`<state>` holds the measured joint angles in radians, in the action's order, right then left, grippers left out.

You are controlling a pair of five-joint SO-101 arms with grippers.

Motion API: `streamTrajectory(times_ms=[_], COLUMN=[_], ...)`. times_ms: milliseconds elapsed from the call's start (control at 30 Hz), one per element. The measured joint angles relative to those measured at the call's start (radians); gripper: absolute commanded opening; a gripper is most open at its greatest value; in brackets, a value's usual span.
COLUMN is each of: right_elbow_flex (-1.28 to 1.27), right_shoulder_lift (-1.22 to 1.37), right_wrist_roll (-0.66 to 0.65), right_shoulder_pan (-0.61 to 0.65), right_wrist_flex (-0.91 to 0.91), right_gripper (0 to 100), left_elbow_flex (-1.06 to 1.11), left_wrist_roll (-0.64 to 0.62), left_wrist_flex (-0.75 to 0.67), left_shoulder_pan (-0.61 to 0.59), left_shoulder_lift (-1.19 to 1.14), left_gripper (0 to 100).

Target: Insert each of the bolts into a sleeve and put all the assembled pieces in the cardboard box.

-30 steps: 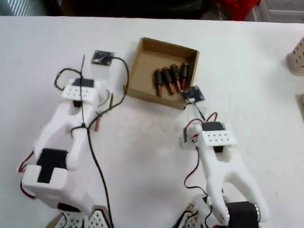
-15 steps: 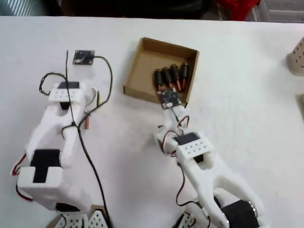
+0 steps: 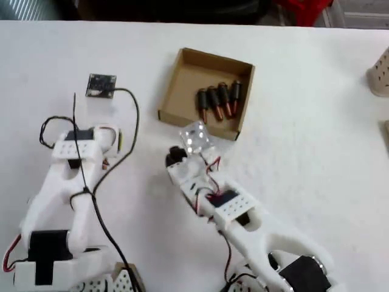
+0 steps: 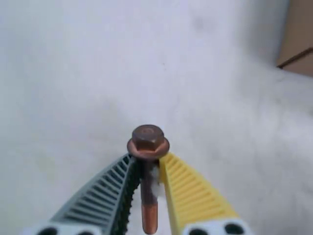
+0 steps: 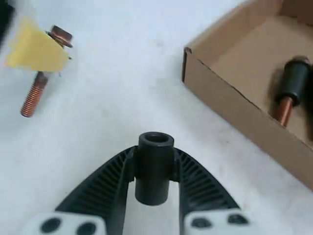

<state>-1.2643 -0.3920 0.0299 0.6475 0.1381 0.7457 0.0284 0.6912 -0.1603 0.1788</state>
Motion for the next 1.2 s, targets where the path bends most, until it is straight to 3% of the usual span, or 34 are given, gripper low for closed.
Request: streamTrajectory(times_ms=[167,467,633,900,1200], right_elbow_flex=[-0.132,-0.153,-0.098,-0.041,-0.034], right_shoulder_lift=[0.000,0.012,0.209,0.609,0.690], right_wrist_roll=[0.000,0.000,0.000,0.000,0.000], right_shoulder_pan=[0.077,0.103,0.103,0.104,0.104], right_wrist_flex=[0.365,0.583,0.726,1.149,1.231], right_gripper=[1.7,1.7,1.7,1.7,1.7], left_elbow_flex=[0.000,0.006,0.006,0.006,0.038], left_wrist_roll=[0.002,0.002,0.002,0.002,0.002], left_wrist_flex=[-0.005,-0.023,-0.023,-0.064,-0.081], left_shoulder_pan=[0.000,0.000,0.000,0.000,0.000], left_shoulder_lift=[0.009,0.009,0.009,0.009,0.114], left_gripper=[2,2,2,2,2])
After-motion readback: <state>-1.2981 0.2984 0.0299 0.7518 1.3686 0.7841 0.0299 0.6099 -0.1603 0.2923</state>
